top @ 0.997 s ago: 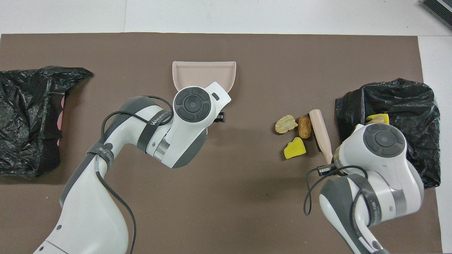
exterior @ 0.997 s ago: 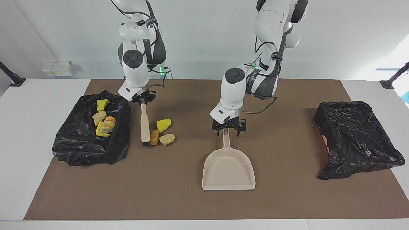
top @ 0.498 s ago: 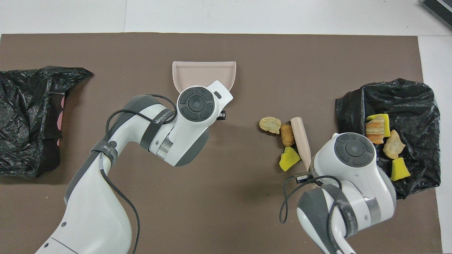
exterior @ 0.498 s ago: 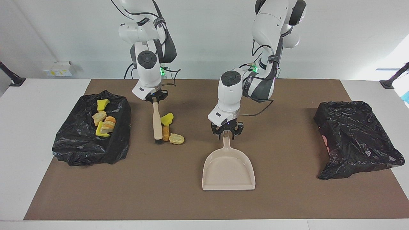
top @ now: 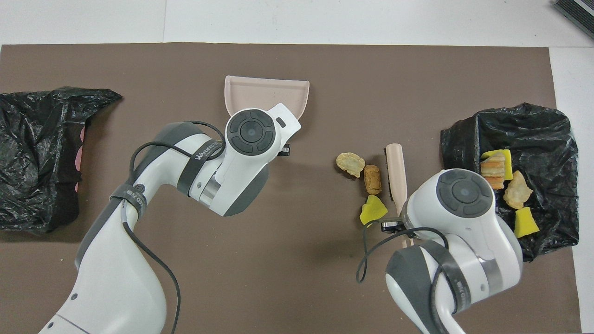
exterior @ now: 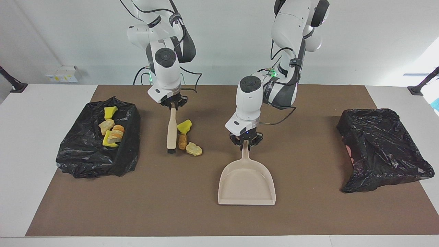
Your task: Sweep and dump trash in bin
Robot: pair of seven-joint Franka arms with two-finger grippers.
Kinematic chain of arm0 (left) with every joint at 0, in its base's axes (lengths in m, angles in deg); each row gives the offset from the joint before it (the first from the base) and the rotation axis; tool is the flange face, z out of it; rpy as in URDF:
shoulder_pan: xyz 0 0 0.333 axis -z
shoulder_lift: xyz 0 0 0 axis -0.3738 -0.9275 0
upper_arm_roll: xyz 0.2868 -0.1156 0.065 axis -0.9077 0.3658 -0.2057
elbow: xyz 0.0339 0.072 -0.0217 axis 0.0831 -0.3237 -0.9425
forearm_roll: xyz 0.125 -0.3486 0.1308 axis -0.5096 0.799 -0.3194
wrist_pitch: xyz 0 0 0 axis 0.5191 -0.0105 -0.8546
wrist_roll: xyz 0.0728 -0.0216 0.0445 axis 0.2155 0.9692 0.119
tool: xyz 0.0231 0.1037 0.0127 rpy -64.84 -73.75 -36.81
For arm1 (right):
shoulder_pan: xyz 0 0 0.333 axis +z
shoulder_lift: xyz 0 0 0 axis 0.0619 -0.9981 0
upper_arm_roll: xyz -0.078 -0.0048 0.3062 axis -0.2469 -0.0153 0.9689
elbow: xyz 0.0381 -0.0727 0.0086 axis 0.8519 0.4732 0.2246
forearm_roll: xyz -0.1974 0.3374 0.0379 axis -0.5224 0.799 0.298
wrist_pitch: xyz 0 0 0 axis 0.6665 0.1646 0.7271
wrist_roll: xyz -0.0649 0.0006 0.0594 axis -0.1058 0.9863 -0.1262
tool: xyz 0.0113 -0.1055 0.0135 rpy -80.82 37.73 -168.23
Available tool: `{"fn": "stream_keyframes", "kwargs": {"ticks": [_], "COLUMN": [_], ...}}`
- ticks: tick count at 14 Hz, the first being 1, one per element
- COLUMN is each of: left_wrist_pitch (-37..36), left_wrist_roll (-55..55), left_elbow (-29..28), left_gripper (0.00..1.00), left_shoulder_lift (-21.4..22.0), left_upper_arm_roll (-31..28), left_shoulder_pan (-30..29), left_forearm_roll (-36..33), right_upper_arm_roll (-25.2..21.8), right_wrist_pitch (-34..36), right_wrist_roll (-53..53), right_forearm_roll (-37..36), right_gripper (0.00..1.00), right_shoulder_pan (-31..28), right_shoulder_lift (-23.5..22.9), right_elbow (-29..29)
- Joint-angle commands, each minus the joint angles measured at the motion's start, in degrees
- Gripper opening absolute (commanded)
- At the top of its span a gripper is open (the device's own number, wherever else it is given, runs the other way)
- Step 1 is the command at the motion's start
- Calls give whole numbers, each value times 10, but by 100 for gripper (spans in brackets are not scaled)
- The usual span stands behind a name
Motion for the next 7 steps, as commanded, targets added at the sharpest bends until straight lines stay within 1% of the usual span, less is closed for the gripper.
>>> {"fn": "stream_keyframes", "kwargs": {"ticks": [1, 3, 4, 5, 7], "left_wrist_pitch": [-69, -116, -130, -138, -143], "left_wrist_roll": [158, 287, 345, 393, 453], "left_elbow": [-3, -4, -4, -6, -9], "left_gripper": [0, 0, 0, 0, 0], "left_shoulder_lift": [44, 54, 60, 61, 62], "left_upper_arm_roll": [-1, -1, -1, -1, -1], "left_shoulder_pan": [-27, -45, -48, -55, -61], "left_forearm_roll": [-4, -4, -4, -4, -4], "right_upper_arm_roll": [1, 1, 2, 3, 5], "right_wrist_pitch": [45, 41, 42, 39, 33], "right_wrist_roll": [-3, 6, 8, 3, -25], "right_forearm_roll": [-21, -24, -23, -20, -14], "right_gripper": [0, 0, 0, 0, 0], "right_shoulder_pan": [-36, -36, -36, -36, -30], "right_shoulder_lift": [17, 39, 41, 40, 27], "right_elbow": [-10, 20, 28, 35, 44]}}
